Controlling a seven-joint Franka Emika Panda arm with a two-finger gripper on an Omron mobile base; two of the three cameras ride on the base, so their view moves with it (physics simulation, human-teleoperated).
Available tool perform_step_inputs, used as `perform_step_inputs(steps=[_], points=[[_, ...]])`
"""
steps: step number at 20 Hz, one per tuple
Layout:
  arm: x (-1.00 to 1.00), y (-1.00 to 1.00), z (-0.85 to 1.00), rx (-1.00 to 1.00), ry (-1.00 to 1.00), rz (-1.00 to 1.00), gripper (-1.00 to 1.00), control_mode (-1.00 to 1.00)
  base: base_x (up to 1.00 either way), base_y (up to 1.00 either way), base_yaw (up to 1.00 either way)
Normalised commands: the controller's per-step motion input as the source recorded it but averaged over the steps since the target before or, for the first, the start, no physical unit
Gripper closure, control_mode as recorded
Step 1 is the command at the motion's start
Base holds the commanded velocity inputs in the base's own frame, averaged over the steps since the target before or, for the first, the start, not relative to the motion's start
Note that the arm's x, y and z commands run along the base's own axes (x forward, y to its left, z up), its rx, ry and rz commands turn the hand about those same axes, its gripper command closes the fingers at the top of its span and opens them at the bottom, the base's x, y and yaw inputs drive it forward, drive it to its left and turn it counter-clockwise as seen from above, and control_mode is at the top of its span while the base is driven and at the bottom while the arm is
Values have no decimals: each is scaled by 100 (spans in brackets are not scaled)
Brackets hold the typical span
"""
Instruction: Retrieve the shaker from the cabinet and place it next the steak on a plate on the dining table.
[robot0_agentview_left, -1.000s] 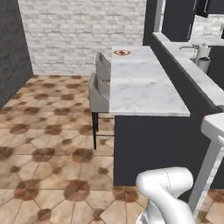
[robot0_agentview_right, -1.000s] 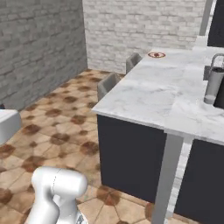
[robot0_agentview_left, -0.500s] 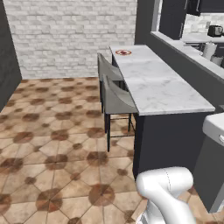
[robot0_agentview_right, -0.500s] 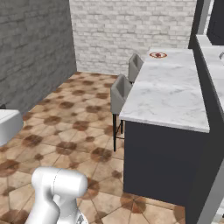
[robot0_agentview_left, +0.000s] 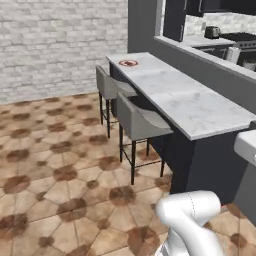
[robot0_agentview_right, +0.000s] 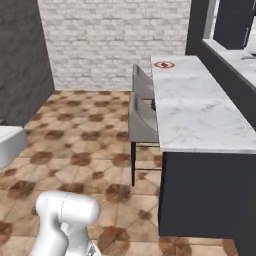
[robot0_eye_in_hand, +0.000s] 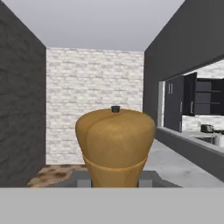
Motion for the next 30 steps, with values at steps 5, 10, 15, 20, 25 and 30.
perform_step_inputs(steps=[5, 10, 15, 20, 25, 30], points=[[0, 0, 0, 0, 0, 0, 100, 100, 72, 100, -44], [0, 0, 0, 0, 0, 0, 100, 100, 72, 100, -43], [0, 0, 0, 0, 0, 0, 100, 100, 70, 100, -41], [0, 0, 0, 0, 0, 0, 100, 100, 68, 100, -39], [0, 0, 0, 0, 0, 0, 100, 100, 65, 100, -37], [0, 0, 0, 0, 0, 0, 100, 100, 65, 100, -37]])
